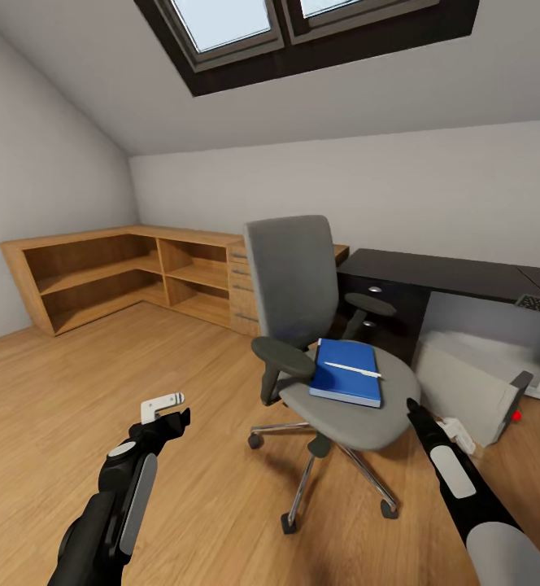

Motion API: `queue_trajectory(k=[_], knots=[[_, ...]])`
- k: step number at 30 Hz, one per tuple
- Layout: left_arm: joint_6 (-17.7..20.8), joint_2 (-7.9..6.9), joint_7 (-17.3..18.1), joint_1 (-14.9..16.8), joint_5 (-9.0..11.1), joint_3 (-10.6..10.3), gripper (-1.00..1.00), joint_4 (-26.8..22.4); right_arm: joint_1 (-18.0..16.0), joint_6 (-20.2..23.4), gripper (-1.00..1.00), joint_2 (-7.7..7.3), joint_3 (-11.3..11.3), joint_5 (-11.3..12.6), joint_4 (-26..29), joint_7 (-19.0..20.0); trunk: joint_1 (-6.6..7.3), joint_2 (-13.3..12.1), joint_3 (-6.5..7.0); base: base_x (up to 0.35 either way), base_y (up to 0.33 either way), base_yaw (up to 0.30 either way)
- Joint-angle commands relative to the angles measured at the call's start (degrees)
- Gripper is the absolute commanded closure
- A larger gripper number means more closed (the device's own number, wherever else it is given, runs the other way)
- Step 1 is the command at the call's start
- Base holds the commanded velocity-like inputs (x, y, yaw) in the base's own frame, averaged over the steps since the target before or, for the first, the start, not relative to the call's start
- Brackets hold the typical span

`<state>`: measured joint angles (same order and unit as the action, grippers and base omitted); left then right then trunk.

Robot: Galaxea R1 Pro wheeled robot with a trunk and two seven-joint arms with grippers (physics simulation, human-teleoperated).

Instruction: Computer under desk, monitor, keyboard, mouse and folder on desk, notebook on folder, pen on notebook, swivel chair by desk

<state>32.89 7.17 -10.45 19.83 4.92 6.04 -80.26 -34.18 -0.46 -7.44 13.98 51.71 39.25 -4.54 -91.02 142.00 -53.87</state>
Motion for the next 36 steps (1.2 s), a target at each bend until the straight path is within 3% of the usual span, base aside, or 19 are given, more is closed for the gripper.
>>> queue_trajectory(k=[1, 17, 30, 36], knots=[[0.2, 0.03, -0.4, 0.0, 0.5, 0.0, -1.00, -0.1, 0.0, 0.3, -1.00, -0.21, -0.1, 0.7, 0.1, -0.2, 0.01, 0.0, -0.06, 0.000, 0.000, 0.000], [0.2, 0.03, -0.3, 0.0, 0.6, 0.0, -1.00, -0.1, 0.0, 8.1, -1.00, -3.00, 0.9, 8.1, 0.0, -0.2, 0.01, 0.0, -0.06, 0.000, 0.000, 0.000], [0.2, 0.03, -0.3, 0.0, 0.6, 0.0, -1.00, -0.1, 0.0, 10.4, -1.00, -3.44, 1.0, 9.2, -0.1, -0.3, 0.01, 0.0, -0.06, 0.011, 0.000, 0.000], [0.2, 0.03, -0.3, 0.0, 0.6, 0.0, -1.00, -0.3, 0.0, 10.4, -1.00, -3.46, 1.0, 9.3, -0.1, -0.3, 0.01, 0.0, -0.06, 0.260, 0.000, 0.000]])
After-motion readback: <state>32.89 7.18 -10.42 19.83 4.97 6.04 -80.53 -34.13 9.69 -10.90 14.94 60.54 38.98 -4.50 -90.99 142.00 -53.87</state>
